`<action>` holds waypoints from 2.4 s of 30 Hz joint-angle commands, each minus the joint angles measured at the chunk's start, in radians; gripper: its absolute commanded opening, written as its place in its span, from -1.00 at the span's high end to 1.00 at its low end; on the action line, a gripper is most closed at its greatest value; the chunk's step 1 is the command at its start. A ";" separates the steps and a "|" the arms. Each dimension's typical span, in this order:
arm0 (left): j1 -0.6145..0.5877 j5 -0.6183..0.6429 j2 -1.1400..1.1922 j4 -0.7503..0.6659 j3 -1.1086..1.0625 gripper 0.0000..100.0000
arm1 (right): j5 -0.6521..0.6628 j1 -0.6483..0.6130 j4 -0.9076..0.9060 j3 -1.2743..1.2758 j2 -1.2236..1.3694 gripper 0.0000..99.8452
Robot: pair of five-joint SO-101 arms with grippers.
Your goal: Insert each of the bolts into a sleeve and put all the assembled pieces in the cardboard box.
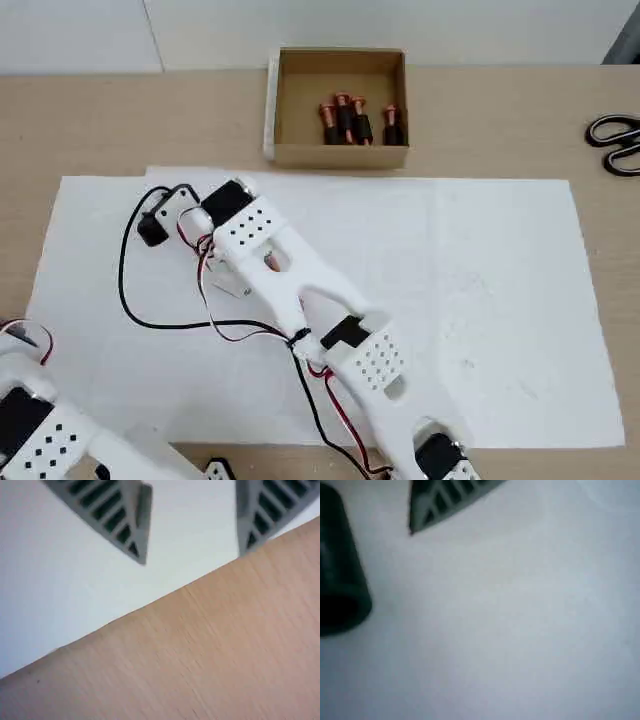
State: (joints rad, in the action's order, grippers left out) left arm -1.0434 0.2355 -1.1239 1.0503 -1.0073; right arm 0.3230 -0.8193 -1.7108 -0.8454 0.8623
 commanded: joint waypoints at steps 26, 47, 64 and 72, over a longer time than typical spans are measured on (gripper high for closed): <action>0.006 0.006 -0.015 -0.009 0.002 0.78 | 0.048 -0.008 0.042 0.000 0.053 0.84; 0.635 -0.342 -0.009 -0.008 0.108 0.77 | -0.109 0.189 -0.016 -0.100 -0.426 0.99; 1.115 -0.752 0.149 -0.044 0.114 0.77 | -0.160 0.648 -0.021 0.160 -0.802 0.99; 1.120 -0.827 0.503 0.041 0.321 0.77 | -0.160 0.903 -0.025 0.183 -0.909 0.99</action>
State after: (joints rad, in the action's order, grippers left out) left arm 0.0644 -0.5424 -0.7250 1.0334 -0.8140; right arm 0.1665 0.0000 -1.7261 -0.6598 0.0276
